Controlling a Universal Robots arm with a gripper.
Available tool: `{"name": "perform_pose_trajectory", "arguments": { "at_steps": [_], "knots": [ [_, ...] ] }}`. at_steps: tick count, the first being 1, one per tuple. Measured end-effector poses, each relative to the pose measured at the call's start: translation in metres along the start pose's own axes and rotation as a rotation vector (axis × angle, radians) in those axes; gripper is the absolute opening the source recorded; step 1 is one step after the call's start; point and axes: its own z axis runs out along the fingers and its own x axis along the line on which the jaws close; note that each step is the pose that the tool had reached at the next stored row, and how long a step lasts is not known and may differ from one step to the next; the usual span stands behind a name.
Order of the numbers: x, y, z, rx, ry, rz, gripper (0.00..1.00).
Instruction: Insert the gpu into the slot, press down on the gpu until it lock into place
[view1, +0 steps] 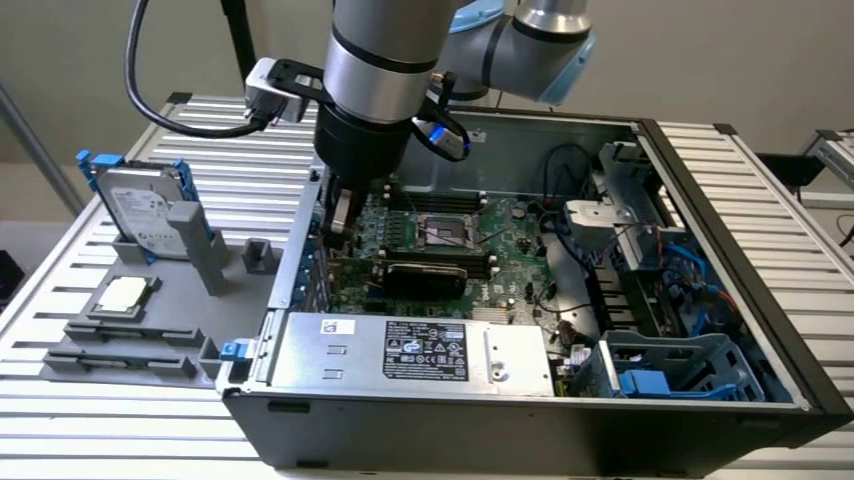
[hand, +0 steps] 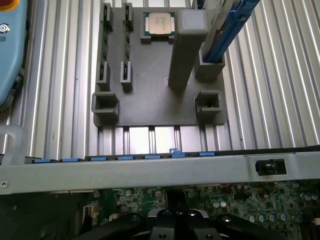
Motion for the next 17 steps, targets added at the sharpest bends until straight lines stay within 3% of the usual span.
{"name": "perform_pose_trajectory", "arguments": {
  "at_steps": [17],
  "knots": [
    [-0.0016,0.0003,-0.0007,-0.0035,-0.0013,0.000,0.11]
  ]
}}
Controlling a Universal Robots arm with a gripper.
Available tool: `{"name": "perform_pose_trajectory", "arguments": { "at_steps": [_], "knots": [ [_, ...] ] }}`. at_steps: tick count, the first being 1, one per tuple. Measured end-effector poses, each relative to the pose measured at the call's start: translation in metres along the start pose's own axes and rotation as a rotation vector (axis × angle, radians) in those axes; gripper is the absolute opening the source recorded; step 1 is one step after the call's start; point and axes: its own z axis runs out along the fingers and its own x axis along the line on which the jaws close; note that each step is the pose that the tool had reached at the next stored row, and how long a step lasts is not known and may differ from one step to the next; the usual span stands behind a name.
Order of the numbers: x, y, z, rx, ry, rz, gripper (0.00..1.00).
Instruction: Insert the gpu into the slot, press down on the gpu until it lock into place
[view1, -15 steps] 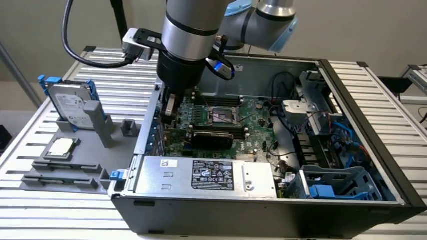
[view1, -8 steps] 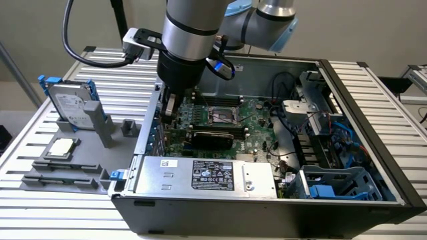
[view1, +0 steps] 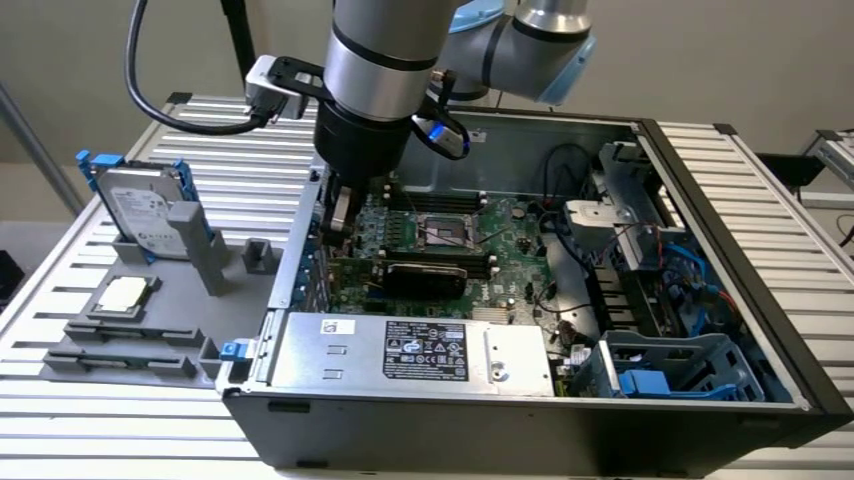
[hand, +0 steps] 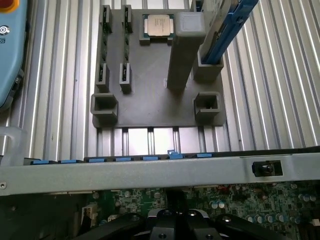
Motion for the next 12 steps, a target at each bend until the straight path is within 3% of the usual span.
{"name": "perform_pose_trajectory", "arguments": {
  "at_steps": [12],
  "knots": [
    [-0.0003,-0.0005,0.0017,-0.0088,0.0002,0.000,0.11]
  ]
}}
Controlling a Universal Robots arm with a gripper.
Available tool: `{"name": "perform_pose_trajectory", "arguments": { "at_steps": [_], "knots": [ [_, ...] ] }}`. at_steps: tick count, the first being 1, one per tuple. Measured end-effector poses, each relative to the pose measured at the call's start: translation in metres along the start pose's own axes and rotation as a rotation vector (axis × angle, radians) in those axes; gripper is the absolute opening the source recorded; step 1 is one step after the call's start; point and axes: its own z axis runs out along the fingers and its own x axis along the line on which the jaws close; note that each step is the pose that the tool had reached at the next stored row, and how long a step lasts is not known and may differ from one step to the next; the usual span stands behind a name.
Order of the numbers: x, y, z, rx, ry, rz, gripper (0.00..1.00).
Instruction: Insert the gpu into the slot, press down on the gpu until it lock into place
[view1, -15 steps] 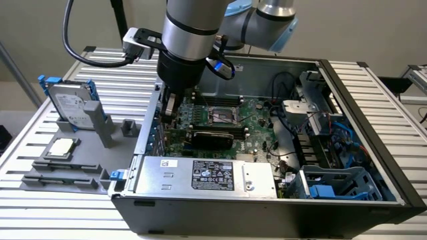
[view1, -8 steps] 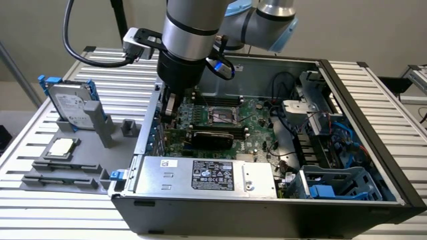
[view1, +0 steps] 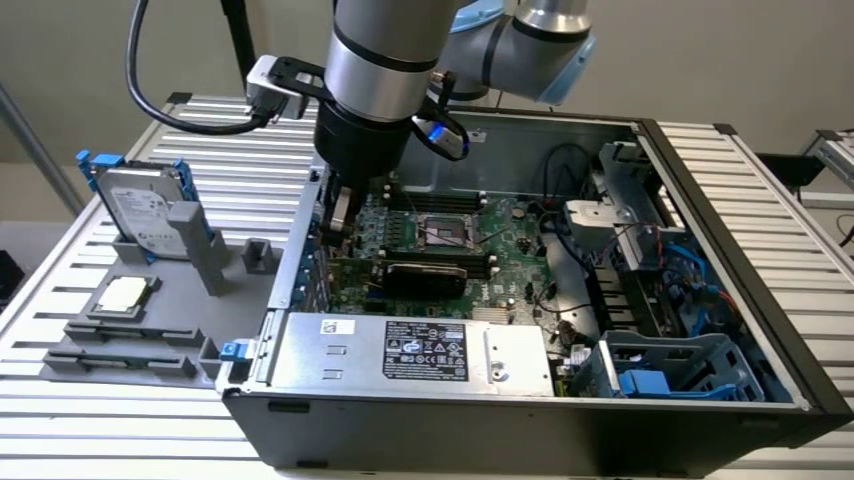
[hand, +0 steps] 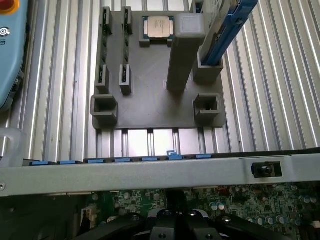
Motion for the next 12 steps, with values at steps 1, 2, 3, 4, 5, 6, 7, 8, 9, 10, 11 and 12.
{"name": "perform_pose_trajectory", "arguments": {
  "at_steps": [1,2,3,4,5,6,7,8,9,10,11,12],
  "knots": [
    [0.0000,0.0000,0.0000,-0.0001,-0.0001,0.000,0.11],
    [0.0000,0.0000,0.0000,-0.0002,-0.0003,0.000,0.11],
    [-0.0001,0.0000,0.0000,-0.0002,-0.0003,0.000,0.11],
    [-0.0001,-0.0001,0.0000,-0.0002,-0.0004,0.000,0.11],
    [-0.0002,-0.0004,-0.0001,-0.0003,-0.0005,0.000,0.11],
    [-0.0004,-0.0009,-0.0003,-0.0003,-0.0007,0.000,0.11],
    [-0.0005,-0.0017,-0.0005,-0.0001,-0.0011,0.000,0.11],
    [-0.0006,-0.0027,-0.0006,0.0004,-0.0017,0.000,0.11],
    [-0.0006,-0.0037,-0.0011,0.0002,-0.0010,0.000,0.11],
    [-0.0006,-0.0038,-0.0014,-0.0001,-0.0006,0.000,0.11],
    [-0.0007,-0.0038,-0.0015,-0.0002,-0.0005,0.000,0.11],
    [-0.0009,-0.0038,-0.0015,-0.0002,-0.0005,0.000,0.11]
  ]
}}
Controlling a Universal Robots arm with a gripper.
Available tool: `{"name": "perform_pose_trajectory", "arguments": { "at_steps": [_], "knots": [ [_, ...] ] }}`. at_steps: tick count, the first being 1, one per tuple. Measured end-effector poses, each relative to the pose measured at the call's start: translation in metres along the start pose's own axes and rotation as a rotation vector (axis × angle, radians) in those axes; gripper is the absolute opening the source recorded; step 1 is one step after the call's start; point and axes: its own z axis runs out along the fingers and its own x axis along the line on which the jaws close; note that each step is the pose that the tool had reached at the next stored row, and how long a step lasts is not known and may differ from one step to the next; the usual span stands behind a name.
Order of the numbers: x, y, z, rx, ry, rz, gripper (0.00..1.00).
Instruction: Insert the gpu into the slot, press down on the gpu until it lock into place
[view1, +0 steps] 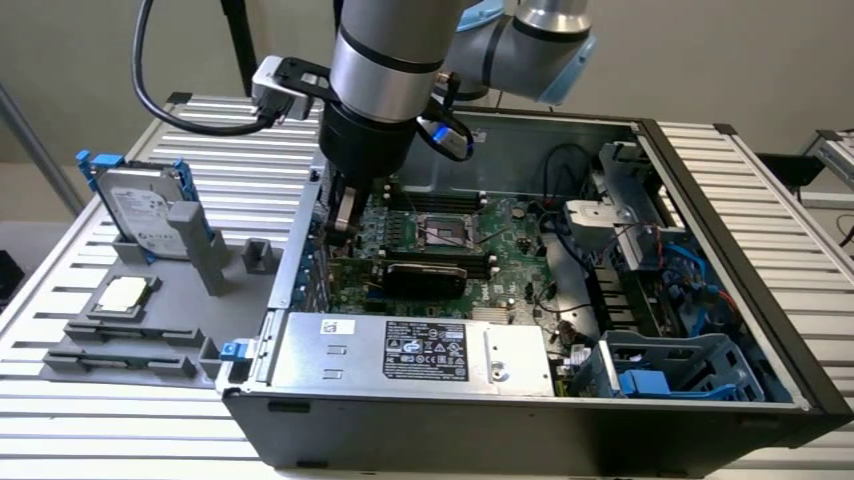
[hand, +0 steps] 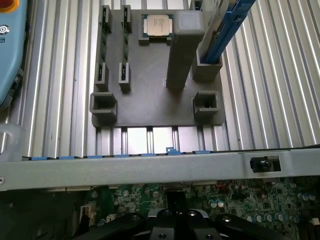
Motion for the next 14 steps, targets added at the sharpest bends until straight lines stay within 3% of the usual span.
{"name": "perform_pose_trajectory", "arguments": {
  "at_steps": [14],
  "knots": [
    [-0.0021,0.0010,0.0018,-0.0058,0.0002,0.001,0.11]
  ]
}}
